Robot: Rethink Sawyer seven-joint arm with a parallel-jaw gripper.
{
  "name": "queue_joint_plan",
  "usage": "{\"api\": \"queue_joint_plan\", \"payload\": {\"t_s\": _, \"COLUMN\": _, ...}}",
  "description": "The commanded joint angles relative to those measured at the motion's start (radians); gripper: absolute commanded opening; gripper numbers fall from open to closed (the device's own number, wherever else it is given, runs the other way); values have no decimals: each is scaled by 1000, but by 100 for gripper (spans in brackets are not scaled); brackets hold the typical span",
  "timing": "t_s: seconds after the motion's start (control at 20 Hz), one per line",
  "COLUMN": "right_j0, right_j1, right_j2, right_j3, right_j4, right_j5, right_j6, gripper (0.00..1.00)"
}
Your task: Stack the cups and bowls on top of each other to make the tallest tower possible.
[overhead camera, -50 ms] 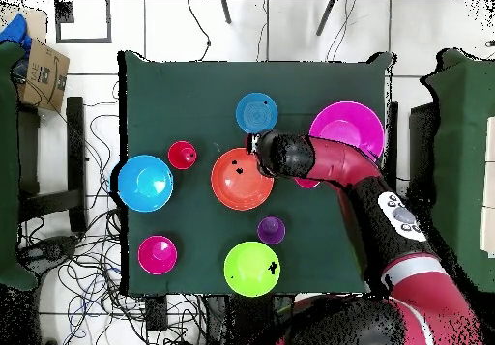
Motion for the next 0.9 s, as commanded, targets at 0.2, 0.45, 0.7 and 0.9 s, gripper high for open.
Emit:
{"api": "queue_joint_plan", "payload": {"t_s": 0.2, "right_j0": -63, "right_j1": -52, "right_j2": 245, "right_j3": 108, "right_j4": 2, "right_j5": 254, "right_j6": -210, "gripper": 100}}
{"api": "queue_joint_plan", "payload": {"t_s": 0.45, "right_j0": -119, "right_j1": -2, "right_j2": 351, "right_j3": 132, "right_j4": -25, "right_j5": 313, "right_j6": -288, "gripper": 100}}
{"api": "queue_joint_plan", "payload": {"t_s": 0.7, "right_j0": -112, "right_j1": 42, "right_j2": 336, "right_j3": 84, "right_j4": -135, "right_j5": 301, "right_j6": -318, "gripper": 100}}
{"api": "queue_joint_plan", "payload": {"t_s": 0.9, "right_j0": -91, "right_j1": 22, "right_j2": 270, "right_j3": 70, "right_j4": -215, "right_j5": 235, "right_j6": -228, "gripper": 100}}
